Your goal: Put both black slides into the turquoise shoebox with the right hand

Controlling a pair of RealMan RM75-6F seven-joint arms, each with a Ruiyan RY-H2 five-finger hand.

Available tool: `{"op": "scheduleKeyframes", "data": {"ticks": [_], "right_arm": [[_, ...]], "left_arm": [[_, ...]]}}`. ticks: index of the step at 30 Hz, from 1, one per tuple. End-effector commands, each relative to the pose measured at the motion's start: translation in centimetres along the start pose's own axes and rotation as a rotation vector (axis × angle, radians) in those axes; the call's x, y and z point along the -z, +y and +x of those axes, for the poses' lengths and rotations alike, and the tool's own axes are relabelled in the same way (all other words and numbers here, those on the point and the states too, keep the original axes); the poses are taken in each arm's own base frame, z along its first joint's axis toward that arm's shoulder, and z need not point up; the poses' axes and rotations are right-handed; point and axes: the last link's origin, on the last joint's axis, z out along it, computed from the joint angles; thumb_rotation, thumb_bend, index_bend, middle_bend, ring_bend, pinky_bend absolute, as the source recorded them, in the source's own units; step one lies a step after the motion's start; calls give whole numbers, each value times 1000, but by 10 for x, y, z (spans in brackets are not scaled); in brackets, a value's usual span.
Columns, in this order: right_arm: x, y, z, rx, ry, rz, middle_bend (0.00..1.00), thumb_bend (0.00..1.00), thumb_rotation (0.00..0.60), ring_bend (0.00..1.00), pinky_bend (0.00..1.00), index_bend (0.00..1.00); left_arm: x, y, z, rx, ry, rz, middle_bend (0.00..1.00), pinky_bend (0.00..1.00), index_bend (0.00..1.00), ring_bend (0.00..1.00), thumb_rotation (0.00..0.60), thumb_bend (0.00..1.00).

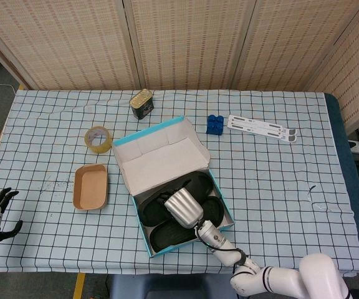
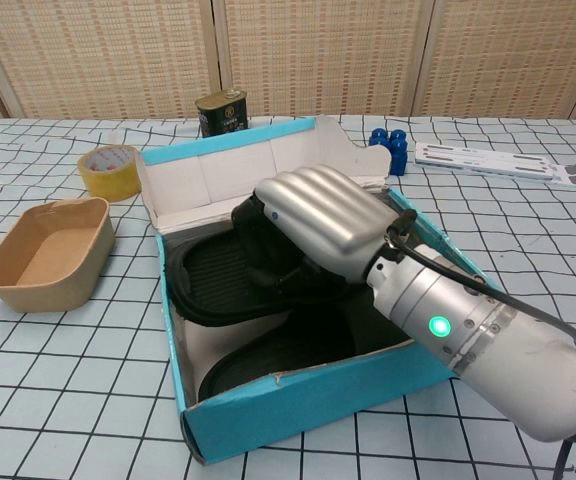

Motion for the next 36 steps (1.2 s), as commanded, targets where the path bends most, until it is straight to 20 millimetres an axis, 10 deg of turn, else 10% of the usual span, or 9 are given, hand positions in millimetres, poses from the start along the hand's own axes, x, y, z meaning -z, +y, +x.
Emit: {"op": "scheduleKeyframes", "data": {"ticks": [1,24,36], "right_arm": [[1,2,-3,12,-15,2,661,434,600,554,610,787],[9,24,-26,72,-125,-41,661,434,600,554,610,787],[7,27,22,63,87,-51,661,434,600,503,586,749]], "left_arm": [[0,0,0,0,-1,1,41,316,134,89,600,360],[0,0,0,2,-6,2,41,317,134,89,600,360],[-1,0,-1,-1,-11,3,42,317,134,89,600,360]]}}
